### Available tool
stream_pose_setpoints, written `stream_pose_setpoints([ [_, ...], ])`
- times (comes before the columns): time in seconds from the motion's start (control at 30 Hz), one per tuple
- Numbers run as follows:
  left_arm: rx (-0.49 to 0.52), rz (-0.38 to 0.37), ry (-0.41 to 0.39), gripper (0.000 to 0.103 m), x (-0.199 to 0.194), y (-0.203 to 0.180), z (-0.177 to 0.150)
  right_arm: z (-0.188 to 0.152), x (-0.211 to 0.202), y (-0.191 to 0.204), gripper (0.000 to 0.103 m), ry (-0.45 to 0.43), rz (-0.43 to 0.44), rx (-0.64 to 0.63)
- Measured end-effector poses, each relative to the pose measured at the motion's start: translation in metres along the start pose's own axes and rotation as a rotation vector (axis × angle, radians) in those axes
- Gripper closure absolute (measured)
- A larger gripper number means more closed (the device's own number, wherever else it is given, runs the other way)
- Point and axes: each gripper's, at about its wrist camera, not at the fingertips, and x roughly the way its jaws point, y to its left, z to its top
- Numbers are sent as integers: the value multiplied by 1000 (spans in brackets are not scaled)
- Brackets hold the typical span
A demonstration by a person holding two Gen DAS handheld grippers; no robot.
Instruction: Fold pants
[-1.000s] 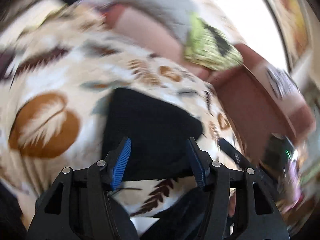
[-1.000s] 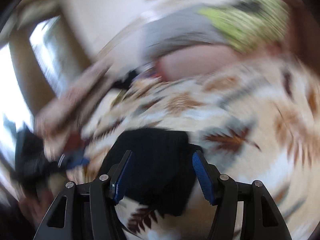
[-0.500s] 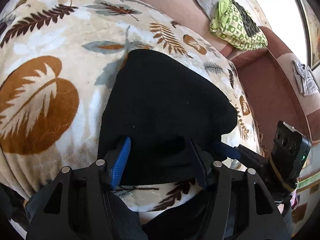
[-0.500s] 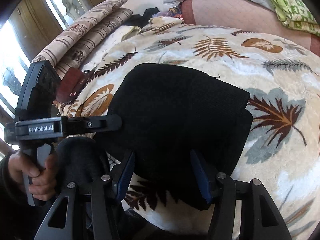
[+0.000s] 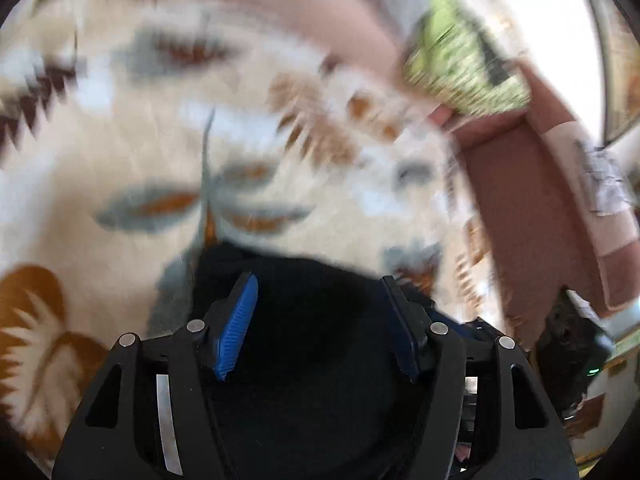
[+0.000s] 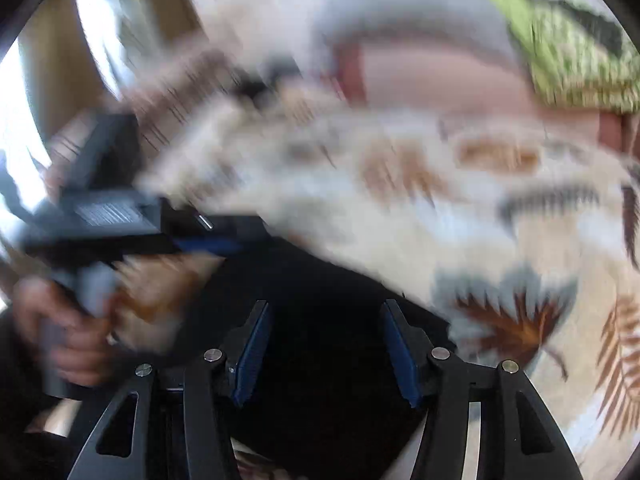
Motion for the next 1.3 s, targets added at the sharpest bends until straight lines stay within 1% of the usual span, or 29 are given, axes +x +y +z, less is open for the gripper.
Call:
stream_pose_setpoints([
  [0.03,31,17,-22,42,4,0,-2,-4,13,-8,48,36,18,25],
  [0.07,42,24,-31,42,5,-2,-4,-3,9,-15,48,13,51,58],
  [0.1,45,32,-40,42,4,-3,-7,-2,9,-19,48,22,75,76],
  [0.17,55,43,-43,42,4,-4,-6,-4,9,-18,48,12,72,60],
  [0.23,47,32,-53,42,-1,-4,-6,-4,6,-16,48,4,68,53],
  [0.3,13,8,-79,42,-24,-3,-6,-4,-10,-16,48,-42,89,64],
  [0.33,-5,-6,-109,41,-41,0,-8,-8,-23,-19,48,-73,102,84],
  [0.37,-12,-15,-130,39,-52,1,-10,-12,-38,-23,48,-112,116,117],
  [0.4,-19,-28,-155,27,-63,5,-14,-18,-53,-32,46,-153,136,164],
  [0.43,-37,-36,-168,17,-74,14,-19,-22,-62,-42,38,-176,164,219],
  [0.47,-51,-35,-162,15,-76,19,-21,-29,-67,-55,34,-188,213,294],
  [0.5,-74,-48,-135,15,-73,27,-23,-37,-67,-70,32,-190,278,384],
  [0.53,-95,-65,-98,15,-67,33,-24,-44,-64,-81,32,-179,330,464],
  [0.57,-139,-81,-34,15,-56,42,-26,-52,-56,-93,32,-147,380,552],
  [0.6,-170,-97,6,15,-47,49,-28,-57,-45,-102,32,-99,418,630],
  [0.63,-200,-122,47,15,-37,54,-30,-61,-35,-106,32,-57,451,678],
  [0.67,-230,-149,63,15,-30,59,-32,-64,-23,-106,32,-4,476,691],
  [0.7,-244,-170,41,14,-31,61,-33,-65,-17,-104,32,32,477,682],
  [0.77,-261,-188,45,12,-31,60,-30,-64,-12,-99,32,37,507,646],
  [0.83,-256,-187,48,12,-29,57,-28,-60,-8,-92,32,45,546,601],
  [0.87,-243,-173,50,12,-29,53,-27,-58,-6,-90,33,49,536,577],
  [0.9,-230,-161,48,13,-30,50,-28,-59,-5,-88,38,47,525,560],
  [0.93,-205,-126,41,36,-32,45,-30,-59,-4,-89,43,45,511,555],
  [0.97,-176,-73,48,51,-30,41,-31,-61,-4,-90,54,43,494,561],
  [1.0,-155,-39,46,54,-30,38,-33,-64,-3,-92,62,41,482,568],
  [1.03,-128,-20,34,60,-33,33,-35,-65,-4,-92,67,32,487,568],
  [1.13,-77,32,14,70,-37,19,-35,-61,-16,-83,75,-6,441,478],
  [1.2,-47,26,-6,72,-40,9,-29,-55,-28,-80,76,-33,403,435],
  [1.3,-21,-22,-21,72,-40,-6,-11,-41,-45,-91,76,-86,378,436],
])
